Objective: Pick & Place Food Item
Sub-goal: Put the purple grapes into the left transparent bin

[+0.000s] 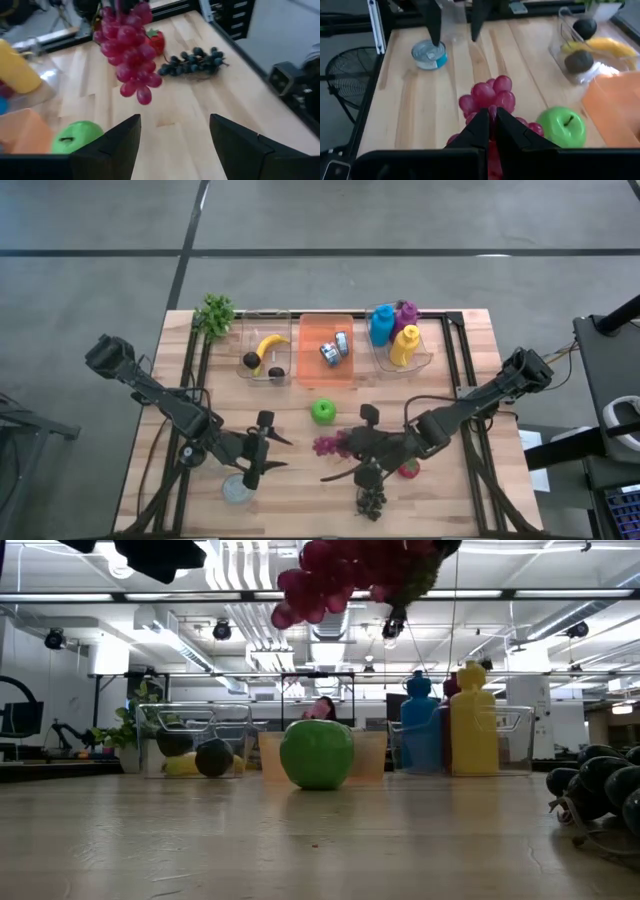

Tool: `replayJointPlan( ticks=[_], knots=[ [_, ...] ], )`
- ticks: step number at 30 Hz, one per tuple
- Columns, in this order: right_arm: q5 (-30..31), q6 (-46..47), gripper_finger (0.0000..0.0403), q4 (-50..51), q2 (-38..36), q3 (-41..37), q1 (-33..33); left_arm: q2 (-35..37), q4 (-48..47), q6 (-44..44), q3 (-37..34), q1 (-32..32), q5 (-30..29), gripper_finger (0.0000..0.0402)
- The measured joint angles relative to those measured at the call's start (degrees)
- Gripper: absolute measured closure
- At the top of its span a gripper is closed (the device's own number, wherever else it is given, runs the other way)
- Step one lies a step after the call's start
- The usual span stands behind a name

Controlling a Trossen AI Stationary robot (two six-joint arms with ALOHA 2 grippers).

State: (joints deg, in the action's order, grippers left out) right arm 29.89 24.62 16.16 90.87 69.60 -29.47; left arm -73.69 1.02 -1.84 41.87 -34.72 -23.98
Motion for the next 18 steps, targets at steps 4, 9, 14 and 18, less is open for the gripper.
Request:
replayJointPlan(
  ticks=[4, 9, 14, 18],
  knots=[
    [0.0, -5.6, 0.039, -5.2, 0.0, -1.5, 0.1, -0.6, 0.9, 0.9, 0.0, 0.0, -4.1, 0.0161],
    [0.0, -11.9, 0.039, -14.9, 0.0, -4.0, 0.1, -2.6, 5.5, 2.1, -0.1, 0.5, -7.0, 0.0165],
    [0.0, -14.9, 0.039, -20.7, 0.0, -6.5, 0.1, -3.8, 10.3, 3.7, -0.1, 1.7, -7.2, 0.0162],
    [0.1, -15.6, 0.039, -23.3, 0.0, -8.2, 0.1, -5.0, 13.5, 3.5, -0.1, 2.4, -7.2, 0.0157]
  ],
)
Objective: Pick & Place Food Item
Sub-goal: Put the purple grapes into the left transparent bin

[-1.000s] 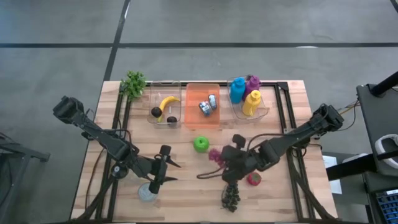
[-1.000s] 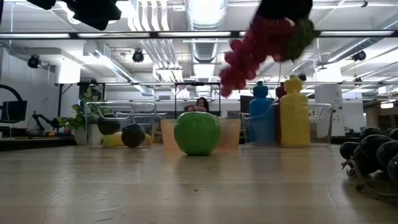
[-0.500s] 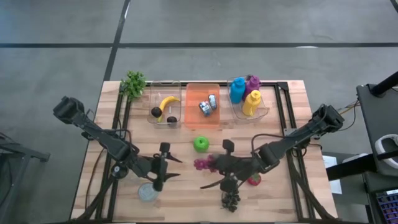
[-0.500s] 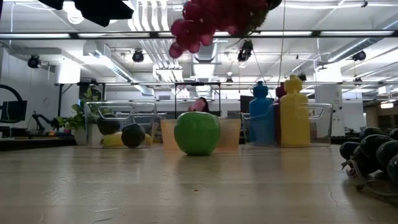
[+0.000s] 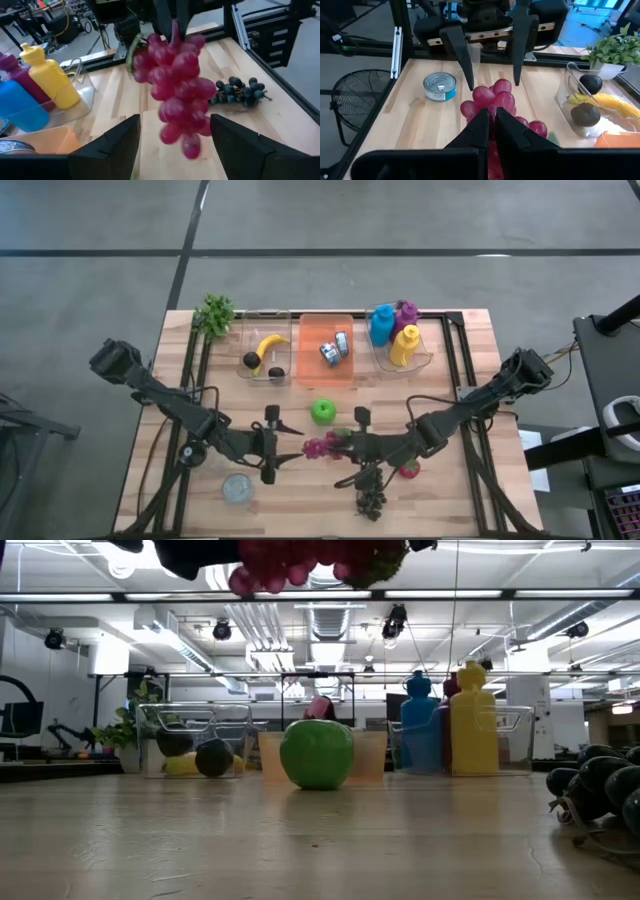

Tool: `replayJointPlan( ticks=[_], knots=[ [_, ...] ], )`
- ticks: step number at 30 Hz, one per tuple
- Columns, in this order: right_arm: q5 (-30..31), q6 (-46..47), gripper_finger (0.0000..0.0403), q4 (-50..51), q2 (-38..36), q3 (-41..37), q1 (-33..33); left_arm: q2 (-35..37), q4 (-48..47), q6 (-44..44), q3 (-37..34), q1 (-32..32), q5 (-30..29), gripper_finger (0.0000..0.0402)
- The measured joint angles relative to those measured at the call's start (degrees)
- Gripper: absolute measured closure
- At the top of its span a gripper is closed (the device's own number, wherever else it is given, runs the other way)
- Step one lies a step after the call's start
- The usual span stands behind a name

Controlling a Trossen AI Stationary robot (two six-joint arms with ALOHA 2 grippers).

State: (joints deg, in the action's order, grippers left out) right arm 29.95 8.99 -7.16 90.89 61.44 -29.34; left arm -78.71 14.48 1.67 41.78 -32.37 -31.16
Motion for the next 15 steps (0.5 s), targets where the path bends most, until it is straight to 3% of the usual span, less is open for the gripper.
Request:
replayJointPlan(
  ticks=[15],
  knots=[
    [0.0, -0.4, 0.039, -0.9, 0.0, -0.8, 0.0, -7.4, 9.9, -0.1, 0.3, 3.5, 1.5, 0.0166]
  ],
)
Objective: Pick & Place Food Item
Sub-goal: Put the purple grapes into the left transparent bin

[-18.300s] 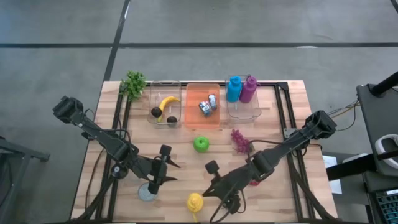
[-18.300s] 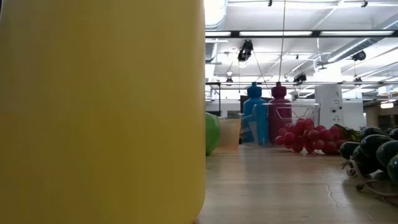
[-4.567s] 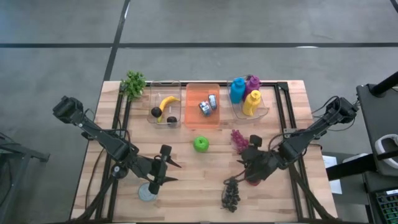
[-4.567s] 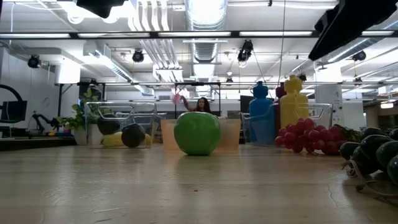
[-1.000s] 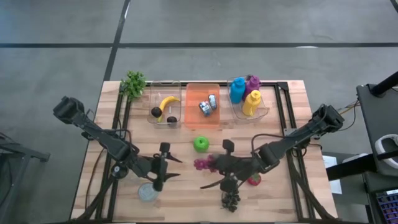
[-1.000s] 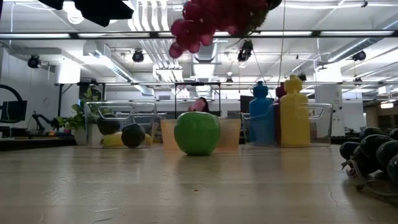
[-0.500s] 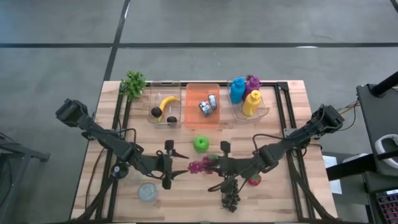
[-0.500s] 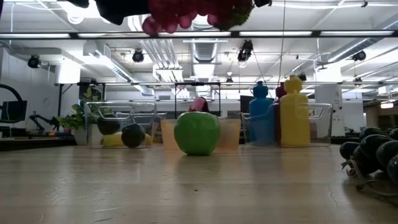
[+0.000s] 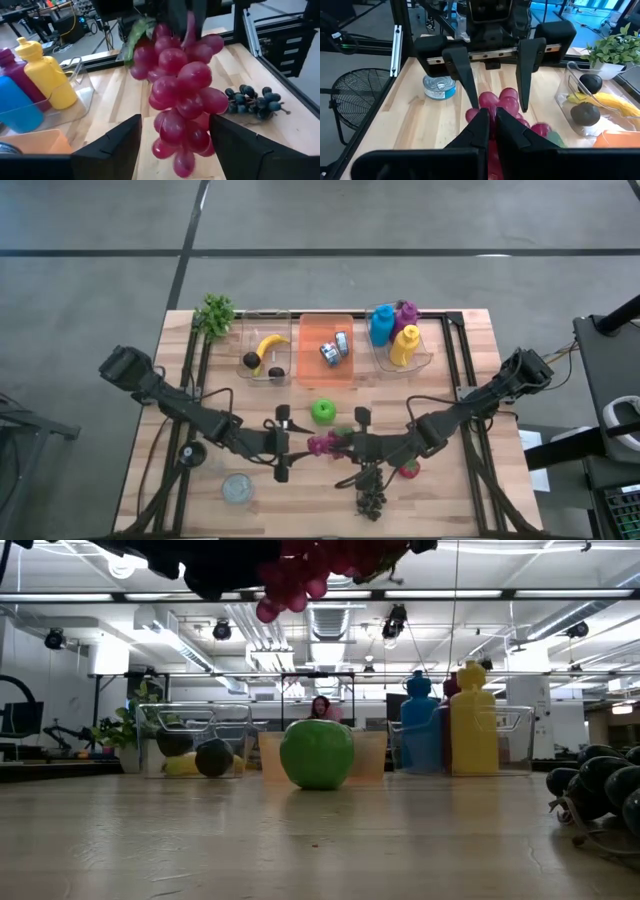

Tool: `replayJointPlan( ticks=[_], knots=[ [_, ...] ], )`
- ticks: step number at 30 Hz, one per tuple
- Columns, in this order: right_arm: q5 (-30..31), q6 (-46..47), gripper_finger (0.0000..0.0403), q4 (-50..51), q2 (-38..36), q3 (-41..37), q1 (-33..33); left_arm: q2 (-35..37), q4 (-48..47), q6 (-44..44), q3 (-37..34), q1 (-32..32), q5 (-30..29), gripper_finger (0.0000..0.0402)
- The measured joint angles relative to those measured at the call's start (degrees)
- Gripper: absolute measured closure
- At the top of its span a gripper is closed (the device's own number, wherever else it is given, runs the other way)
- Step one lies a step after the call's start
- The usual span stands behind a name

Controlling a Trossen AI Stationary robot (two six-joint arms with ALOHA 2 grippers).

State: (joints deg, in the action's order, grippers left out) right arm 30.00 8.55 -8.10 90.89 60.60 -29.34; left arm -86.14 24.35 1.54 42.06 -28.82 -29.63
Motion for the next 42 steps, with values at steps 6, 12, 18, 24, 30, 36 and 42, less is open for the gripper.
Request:
replayJointPlan(
  ticks=[6, 12, 18, 24, 30, 36, 42],
  knots=[
    [0.0, -0.3, 0.039, 0.0, 0.0, 0.0, 0.0, -0.3, 0.1, -0.9, 0.0, 0.0, 0.1, 0.0165],
    [0.0, -0.3, 0.039, 0.0, 0.0, 0.0, 0.0, -0.3, 0.1, -8.8, -0.1, 0.1, 0.3, 0.0156],
    [0.0, -0.3, 0.039, 0.0, 0.0, 0.0, 0.0, -0.3, 0.1, -10.4, -0.1, 0.4, 0.3, 0.0152],
    [0.0, -0.3, 0.039, 0.0, 0.0, 0.0, 0.0, -0.3, -0.4, -10.2, -0.1, 0.5, 0.3, 0.0161],
    [0.0, -0.3, 0.039, 0.0, 0.0, 0.0, 0.0, -0.3, -1.5, -7.1, -0.1, 0.5, 0.2, 0.0177],
    [0.0, -0.3, 0.039, -0.2, 0.0, 0.0, 0.0, -0.6, -1.7, -5.6, -0.1, 0.5, 0.2, 0.0189],
    [0.0, -1.1, 0.039, -0.9, 0.0, 0.0, 0.0, -1.6, -1.5, -5.8, -0.1, 0.6, 0.3, 0.02]
  ],
)
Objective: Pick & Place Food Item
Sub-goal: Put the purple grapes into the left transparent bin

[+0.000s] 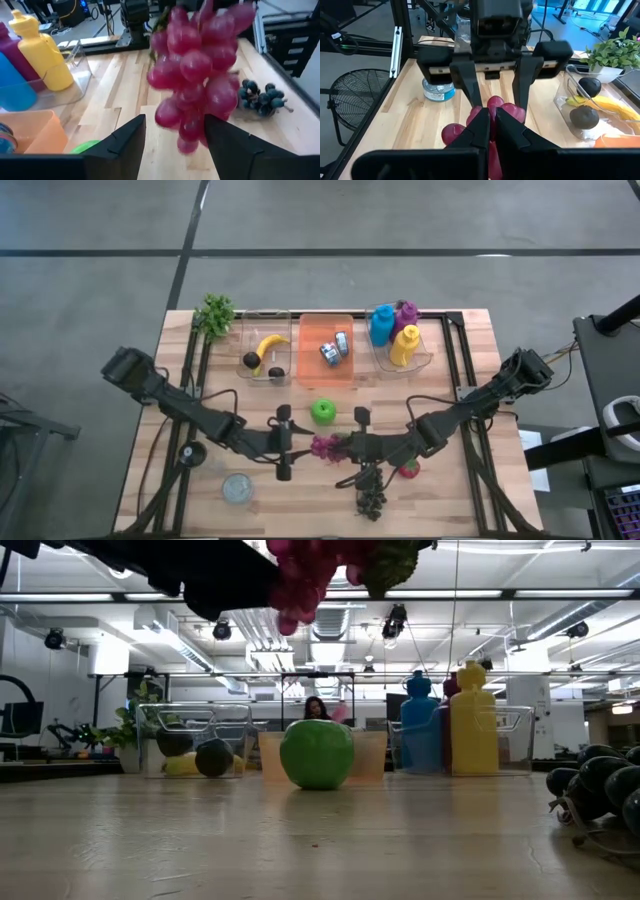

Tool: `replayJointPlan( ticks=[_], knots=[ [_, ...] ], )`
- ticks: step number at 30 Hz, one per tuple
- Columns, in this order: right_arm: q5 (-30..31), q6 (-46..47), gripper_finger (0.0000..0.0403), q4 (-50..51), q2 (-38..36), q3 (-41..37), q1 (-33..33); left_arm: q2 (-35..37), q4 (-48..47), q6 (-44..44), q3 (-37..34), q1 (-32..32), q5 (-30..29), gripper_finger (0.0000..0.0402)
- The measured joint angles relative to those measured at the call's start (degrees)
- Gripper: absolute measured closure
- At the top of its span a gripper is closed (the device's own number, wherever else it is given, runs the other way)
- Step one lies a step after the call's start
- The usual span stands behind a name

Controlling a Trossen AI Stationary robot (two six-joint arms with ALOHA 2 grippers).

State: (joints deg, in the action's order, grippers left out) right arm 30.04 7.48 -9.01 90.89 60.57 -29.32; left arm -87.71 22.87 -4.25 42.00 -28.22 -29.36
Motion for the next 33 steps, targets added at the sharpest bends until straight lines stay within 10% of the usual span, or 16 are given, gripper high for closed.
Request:
replayJointPlan(
  ticks=[33],
  knots=[
    [-0.6, -0.6, 0.039, -0.6, 0.0, 0.0, 0.0, -2.9, 2.6, 6.2, 1.2, 0.6, 0.0, 0.0397]
  ],
)
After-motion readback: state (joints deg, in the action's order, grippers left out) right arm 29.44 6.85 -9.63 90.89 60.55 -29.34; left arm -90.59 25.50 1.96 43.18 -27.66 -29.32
